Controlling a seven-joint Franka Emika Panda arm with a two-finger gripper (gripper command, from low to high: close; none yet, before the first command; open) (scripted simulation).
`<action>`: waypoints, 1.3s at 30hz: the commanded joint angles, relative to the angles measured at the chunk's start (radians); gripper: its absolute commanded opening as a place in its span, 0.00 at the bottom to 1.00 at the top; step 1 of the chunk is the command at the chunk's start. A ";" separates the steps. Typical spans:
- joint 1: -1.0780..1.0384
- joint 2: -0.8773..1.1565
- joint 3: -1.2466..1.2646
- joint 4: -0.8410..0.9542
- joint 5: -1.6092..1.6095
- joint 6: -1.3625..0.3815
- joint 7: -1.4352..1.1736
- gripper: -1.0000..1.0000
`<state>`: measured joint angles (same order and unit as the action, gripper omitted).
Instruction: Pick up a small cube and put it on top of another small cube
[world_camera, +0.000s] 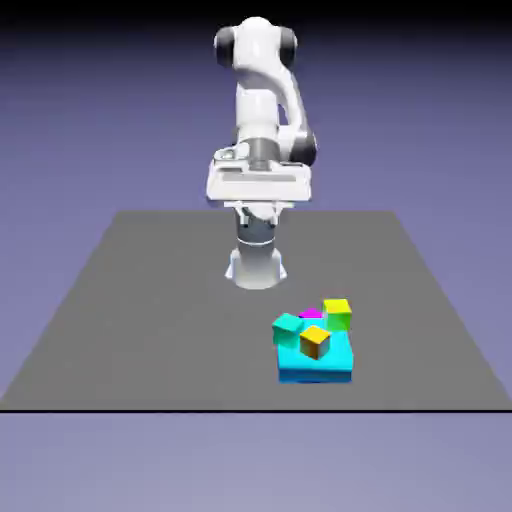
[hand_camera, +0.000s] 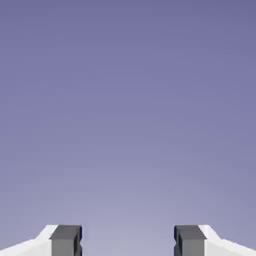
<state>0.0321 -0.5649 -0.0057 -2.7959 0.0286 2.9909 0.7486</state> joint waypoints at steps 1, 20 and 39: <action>0.005 0.026 0.016 0.008 -0.016 -0.044 0.004 0.50; 0.101 0.516 0.326 0.156 -0.322 -0.870 0.084 0.50; 0.163 1.045 0.680 0.288 -0.721 -1.680 0.154 0.50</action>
<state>0.1947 0.4798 0.6740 -2.5075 -0.6924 1.3111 0.9030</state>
